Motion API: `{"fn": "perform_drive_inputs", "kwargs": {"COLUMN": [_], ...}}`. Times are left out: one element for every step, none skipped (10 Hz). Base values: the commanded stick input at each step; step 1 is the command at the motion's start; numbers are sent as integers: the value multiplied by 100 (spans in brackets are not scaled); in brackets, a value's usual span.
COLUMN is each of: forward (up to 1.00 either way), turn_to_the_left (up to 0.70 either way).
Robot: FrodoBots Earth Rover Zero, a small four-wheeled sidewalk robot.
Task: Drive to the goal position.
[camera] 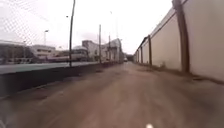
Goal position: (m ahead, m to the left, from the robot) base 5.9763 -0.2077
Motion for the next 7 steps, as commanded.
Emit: {"fn": "perform_drive_inputs", "kwargs": {"forward": [85, 85, 85, 85, 85, 85, 85], "turn_to_the_left": [-29, -29, -29, -29, 5, 5, 5]}}
